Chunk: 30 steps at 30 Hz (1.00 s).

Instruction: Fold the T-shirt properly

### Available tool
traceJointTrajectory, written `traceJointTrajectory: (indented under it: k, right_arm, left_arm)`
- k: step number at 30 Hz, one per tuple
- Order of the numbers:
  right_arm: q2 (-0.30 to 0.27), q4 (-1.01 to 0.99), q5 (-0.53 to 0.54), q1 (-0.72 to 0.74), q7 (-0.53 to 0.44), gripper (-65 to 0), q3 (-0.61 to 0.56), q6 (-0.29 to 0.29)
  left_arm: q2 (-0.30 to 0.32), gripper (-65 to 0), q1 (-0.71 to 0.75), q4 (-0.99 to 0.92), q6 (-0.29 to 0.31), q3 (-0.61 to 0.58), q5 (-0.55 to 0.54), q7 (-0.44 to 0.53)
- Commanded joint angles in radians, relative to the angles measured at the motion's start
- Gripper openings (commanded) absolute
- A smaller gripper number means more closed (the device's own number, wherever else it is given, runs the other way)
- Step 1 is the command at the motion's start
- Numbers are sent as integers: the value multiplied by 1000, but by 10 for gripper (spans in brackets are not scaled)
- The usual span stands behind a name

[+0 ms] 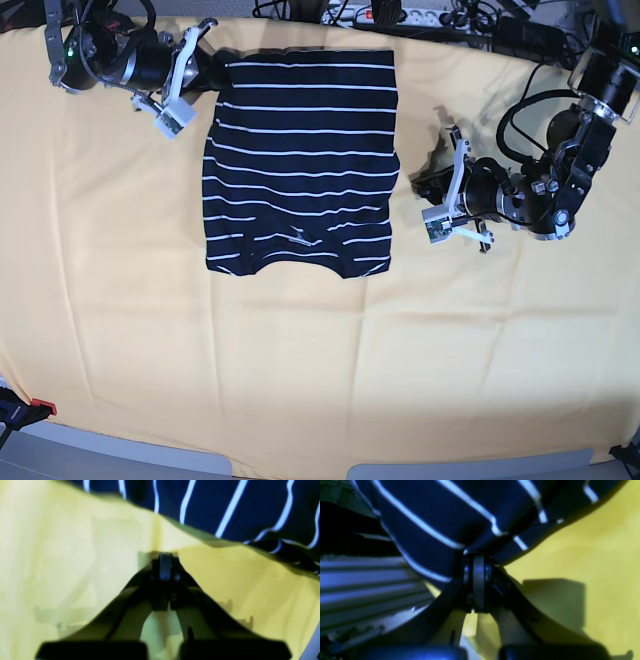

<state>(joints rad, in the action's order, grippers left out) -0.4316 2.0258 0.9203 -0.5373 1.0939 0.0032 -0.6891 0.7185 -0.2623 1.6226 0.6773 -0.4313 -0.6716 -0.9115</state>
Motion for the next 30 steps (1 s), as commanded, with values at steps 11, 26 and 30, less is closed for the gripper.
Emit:
traceJointTrajectory:
  k: [11, 26, 30]
  right_arm:
    - [-9, 79, -84, 39, -105, -650, 84, -3]
    - [18, 117, 466, 53, 103, -650, 698, -9]
    - [19, 117, 563, -34, 173, -650, 814, -9]
  left_arm:
    - [19, -650, -17, 10, -5, 67, -71, -13]
    - [19, -650, 190, 36, 21, 647, -812, -401]
    - [19, -650, 308, 131, 21, 795, -812, -417]
